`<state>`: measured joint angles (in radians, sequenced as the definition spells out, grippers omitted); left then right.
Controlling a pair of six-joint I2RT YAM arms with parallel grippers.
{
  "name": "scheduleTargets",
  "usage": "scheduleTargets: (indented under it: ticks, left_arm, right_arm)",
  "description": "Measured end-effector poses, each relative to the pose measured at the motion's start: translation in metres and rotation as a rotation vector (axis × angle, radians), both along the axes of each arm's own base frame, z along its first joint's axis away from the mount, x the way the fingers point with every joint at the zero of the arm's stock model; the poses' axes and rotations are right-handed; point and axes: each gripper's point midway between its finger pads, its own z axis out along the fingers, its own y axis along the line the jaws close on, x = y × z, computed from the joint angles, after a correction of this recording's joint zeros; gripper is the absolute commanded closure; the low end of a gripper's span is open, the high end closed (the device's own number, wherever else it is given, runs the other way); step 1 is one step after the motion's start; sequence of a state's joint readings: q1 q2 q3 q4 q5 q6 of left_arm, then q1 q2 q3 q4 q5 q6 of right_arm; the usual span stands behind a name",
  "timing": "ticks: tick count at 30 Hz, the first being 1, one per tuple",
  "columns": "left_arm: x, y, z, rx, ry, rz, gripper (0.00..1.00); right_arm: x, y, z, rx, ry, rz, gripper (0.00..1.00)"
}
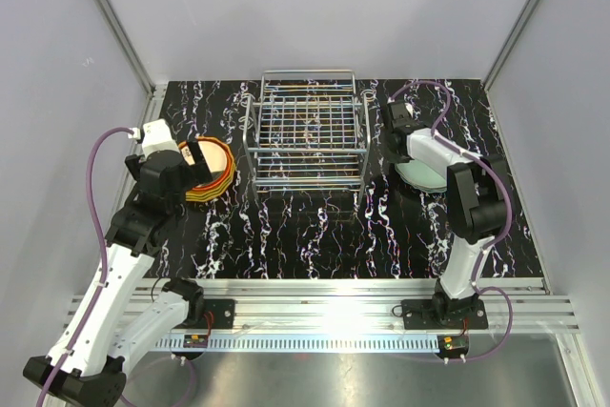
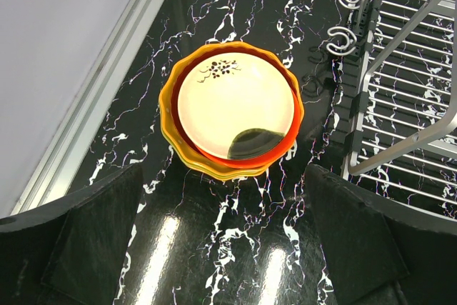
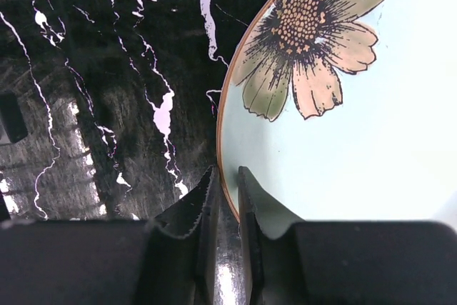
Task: Load the plates into the dish rack
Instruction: Grab a plate with the right arm
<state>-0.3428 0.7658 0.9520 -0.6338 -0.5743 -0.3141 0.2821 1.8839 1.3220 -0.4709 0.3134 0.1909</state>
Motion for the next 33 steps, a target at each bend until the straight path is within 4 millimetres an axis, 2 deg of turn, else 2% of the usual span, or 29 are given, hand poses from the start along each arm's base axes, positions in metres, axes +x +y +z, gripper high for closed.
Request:
scheduleTargets:
  ticks: [8, 9, 14, 17, 22, 29, 31, 33]
  left_arm:
    - [0.000, 0.000, 0.000, 0.000, 0.000, 0.000, 0.01]
    - [0.000, 0.000, 0.000, 0.000, 0.000, 0.000, 0.01]
    - [0.000, 0.000, 0.000, 0.000, 0.000, 0.000, 0.01]
    - [0.000, 0.000, 0.000, 0.000, 0.000, 0.000, 0.01]
    - [0.000, 0.000, 0.000, 0.000, 0.000, 0.000, 0.01]
    - [0.000, 0.000, 0.000, 0.000, 0.000, -0.001, 0.01]
    - [0.000, 0.000, 0.000, 0.000, 0.000, -0.001, 0.01]
    - [0.000, 0.000, 0.000, 0.000, 0.000, -0.001, 0.01]
  right_arm:
    - [-0.002, 0.005, 0.008, 0.015, -0.005, 0.017, 0.92]
    - [-0.003, 0.006, 0.011, 0.018, -0.010, 0.020, 0.88]
    - [-0.004, 0.008, 0.025, 0.023, -0.038, 0.023, 0.46]
    - [-0.005, 0.004, 0.025, -0.001, -0.034, 0.019, 0.40]
    - [-0.007, -0.003, 0.022, -0.038, -0.023, 0.004, 0.37]
    - [-0.004, -0.008, -0.004, -0.089, 0.033, -0.008, 0.33]
    - [-0.003, -0.011, -0.009, -0.111, 0.042, -0.015, 0.34]
    - [-0.002, -0.013, -0.013, -0.132, 0.049, -0.020, 0.39]
